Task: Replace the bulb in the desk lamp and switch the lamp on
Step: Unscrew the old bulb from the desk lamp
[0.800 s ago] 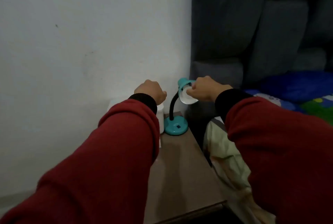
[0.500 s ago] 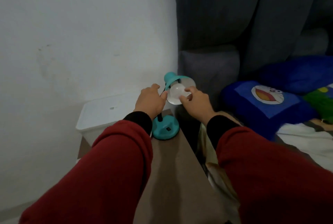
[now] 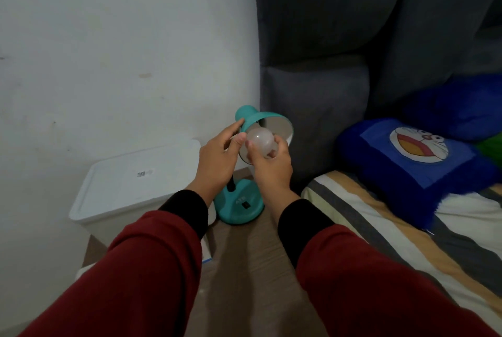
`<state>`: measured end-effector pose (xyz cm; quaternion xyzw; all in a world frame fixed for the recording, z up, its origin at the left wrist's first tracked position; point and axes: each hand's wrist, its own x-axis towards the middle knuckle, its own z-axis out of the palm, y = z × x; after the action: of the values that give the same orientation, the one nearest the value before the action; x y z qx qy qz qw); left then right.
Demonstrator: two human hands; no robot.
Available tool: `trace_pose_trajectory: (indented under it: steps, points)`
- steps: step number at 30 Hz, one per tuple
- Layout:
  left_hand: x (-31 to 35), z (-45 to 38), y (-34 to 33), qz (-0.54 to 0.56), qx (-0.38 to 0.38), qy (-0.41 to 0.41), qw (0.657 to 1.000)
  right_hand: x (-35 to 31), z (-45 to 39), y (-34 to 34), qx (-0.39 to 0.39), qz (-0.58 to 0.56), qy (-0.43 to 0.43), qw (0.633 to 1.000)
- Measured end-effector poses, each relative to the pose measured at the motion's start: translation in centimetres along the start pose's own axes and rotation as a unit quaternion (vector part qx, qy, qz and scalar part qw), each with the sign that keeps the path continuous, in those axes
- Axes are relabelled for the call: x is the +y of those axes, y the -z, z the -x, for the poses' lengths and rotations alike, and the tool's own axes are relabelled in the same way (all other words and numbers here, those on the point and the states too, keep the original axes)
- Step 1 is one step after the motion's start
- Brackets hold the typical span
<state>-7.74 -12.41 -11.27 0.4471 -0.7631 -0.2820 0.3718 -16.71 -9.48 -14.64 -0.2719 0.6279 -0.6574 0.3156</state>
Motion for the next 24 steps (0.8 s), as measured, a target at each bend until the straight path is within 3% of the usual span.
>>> trace_pose_trajectory:
  steps: [4, 8, 10, 12, 14, 19, 24]
  points:
    - [-0.1, 0.0, -0.2, -0.005, 0.017, -0.001, 1.0, -0.2, 0.2, 0.7, 0.0, 0.125, 0.109, 0.986]
    - [-0.1, 0.0, -0.2, -0.003, 0.017, 0.004, 1.0, 0.1, 0.5, 1.1, -0.006, 0.179, 0.178, 0.968]
    - [-0.1, -0.1, -0.2, -0.001, 0.015, 0.01, 1.0, 0.3, 0.6, 0.8, 0.008, 0.128, 0.125, 0.984]
    - [0.0, -0.1, -0.2, 0.002, 0.014, 0.009, 1.0, 0.2, 0.6, 0.2, 0.017, 0.032, 0.01, 0.999]
    - [0.1, -0.1, -0.3, 0.008, 0.017, 0.007, 1.0, -0.2, 0.5, -0.3, 0.021, -0.014, -0.054, 0.998]
    - [0.1, 0.1, -0.1, 0.014, 0.01, 0.011, 1.0, -0.7, 0.5, 0.5, 0.034, 0.155, 0.092, 0.983]
    - [0.3, 0.0, -0.2, 0.02, 0.013, 0.014, 1.0, -0.5, 0.5, -0.1, 0.048, 0.087, -0.001, 0.995]
